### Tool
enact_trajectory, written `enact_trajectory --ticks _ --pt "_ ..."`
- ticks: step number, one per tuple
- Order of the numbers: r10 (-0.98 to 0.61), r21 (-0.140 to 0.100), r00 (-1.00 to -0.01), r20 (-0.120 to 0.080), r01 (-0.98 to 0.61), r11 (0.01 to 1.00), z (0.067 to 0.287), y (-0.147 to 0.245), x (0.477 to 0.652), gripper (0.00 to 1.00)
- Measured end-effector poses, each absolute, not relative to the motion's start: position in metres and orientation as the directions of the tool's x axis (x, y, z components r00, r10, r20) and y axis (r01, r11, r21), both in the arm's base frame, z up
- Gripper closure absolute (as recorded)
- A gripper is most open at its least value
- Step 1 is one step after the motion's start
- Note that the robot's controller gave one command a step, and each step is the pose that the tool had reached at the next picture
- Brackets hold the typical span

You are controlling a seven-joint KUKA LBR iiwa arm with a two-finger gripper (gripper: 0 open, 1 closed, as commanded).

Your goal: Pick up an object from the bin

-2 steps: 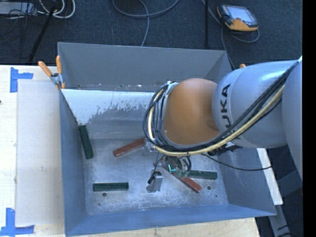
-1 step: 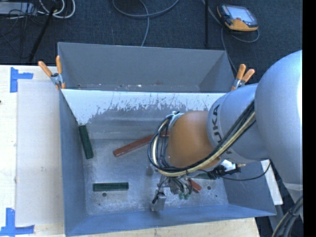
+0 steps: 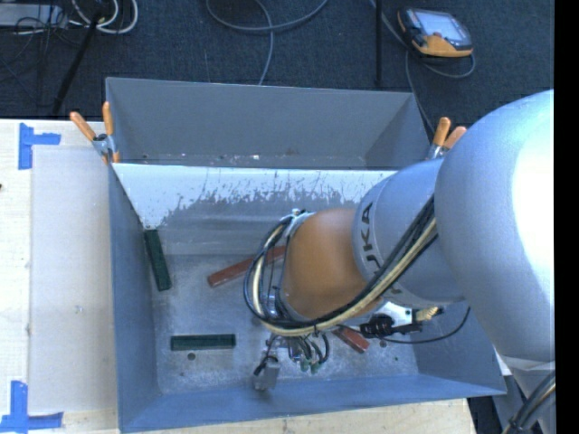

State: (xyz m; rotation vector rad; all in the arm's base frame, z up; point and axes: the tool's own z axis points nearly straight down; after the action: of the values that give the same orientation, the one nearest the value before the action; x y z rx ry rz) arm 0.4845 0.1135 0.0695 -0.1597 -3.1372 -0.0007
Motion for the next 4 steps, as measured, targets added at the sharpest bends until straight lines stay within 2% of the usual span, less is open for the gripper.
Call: enact_trajectory --ticks 1,2,3,4 --pt "0.166 0.006 -0.986 -0.007 0.166 0.986 0.071 0.229 0.471 0.0" --pt "0.173 0.0 -0.985 0.0 0.173 0.985 0.07 0.225 0.47 1.0" --pt "0.174 0.003 -0.985 -0.003 0.174 0.985 0.106 0.239 0.495 1.0" --pt "0.162 0.001 -0.987 -0.001 0.162 0.987 0.133 0.238 0.495 1.0"
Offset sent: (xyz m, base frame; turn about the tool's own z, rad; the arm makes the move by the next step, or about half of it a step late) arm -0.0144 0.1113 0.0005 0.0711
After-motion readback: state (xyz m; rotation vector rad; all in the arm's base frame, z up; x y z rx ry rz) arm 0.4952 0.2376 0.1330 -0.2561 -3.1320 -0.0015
